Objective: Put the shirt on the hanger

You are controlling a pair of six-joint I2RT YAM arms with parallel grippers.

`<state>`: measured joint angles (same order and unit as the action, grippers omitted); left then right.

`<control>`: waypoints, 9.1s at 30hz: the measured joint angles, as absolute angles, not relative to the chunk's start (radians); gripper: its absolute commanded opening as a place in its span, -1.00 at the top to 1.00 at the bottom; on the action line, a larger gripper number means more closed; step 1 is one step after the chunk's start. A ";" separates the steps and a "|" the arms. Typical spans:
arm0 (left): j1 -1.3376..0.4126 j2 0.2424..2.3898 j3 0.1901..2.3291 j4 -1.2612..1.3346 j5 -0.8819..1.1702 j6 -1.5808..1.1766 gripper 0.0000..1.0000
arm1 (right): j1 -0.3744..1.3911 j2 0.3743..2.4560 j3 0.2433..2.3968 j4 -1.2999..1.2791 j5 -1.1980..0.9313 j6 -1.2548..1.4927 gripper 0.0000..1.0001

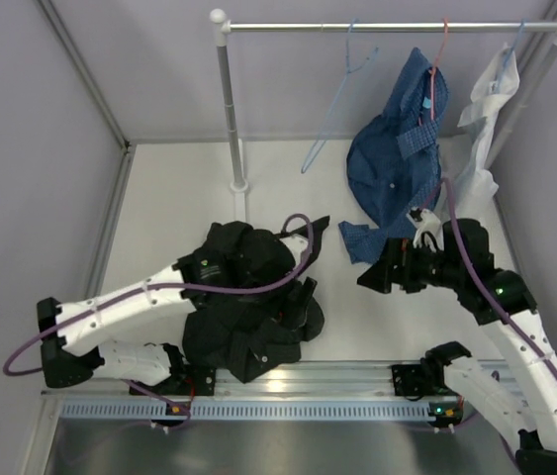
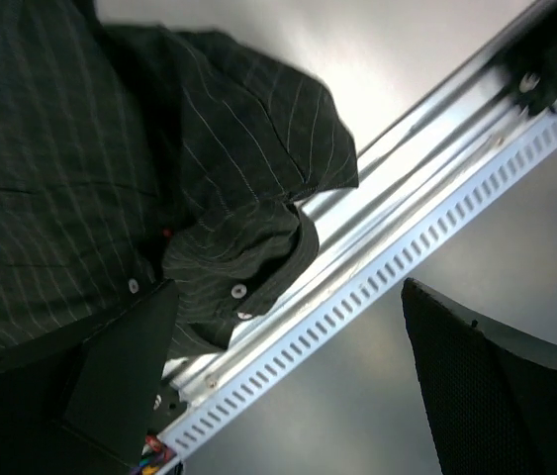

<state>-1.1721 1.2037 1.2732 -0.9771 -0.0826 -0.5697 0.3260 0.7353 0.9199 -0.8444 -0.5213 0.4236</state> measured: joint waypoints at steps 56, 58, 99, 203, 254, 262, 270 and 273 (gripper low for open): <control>-0.729 1.502 1.692 -0.947 -0.017 -0.852 1.00 | 0.853 1.220 0.540 0.376 -0.506 0.628 0.84; -0.714 1.500 1.692 -0.946 -0.016 -0.857 1.00 | 0.862 1.224 0.577 0.336 -0.442 0.619 1.00; -0.672 0.905 1.100 -0.508 0.194 -0.634 -0.96 | 0.920 1.160 1.248 -0.869 0.116 0.481 1.00; -0.843 1.207 0.935 -0.451 0.197 -0.713 1.00 | 0.466 1.753 2.138 -0.944 0.182 0.152 1.00; -0.640 1.673 1.460 -0.684 0.108 -0.666 1.00 | 0.390 0.598 1.516 -1.311 -0.476 0.282 1.00; -0.640 1.700 1.508 -0.685 0.165 -0.664 1.00 | 0.390 0.587 1.431 -1.336 -0.463 0.307 1.00; -0.649 1.697 1.508 -0.685 0.209 -0.687 1.00 | 0.390 0.617 1.388 -1.346 -0.387 0.306 1.00; -0.665 1.680 1.508 -0.685 0.221 -0.699 1.00 | 0.390 0.650 1.388 -1.347 -0.358 0.299 1.00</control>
<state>-0.6651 1.6802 1.5078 -0.6853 0.2214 -0.6991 0.3897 0.6498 1.3880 -1.3468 -0.3584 0.2989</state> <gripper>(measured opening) 0.030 0.005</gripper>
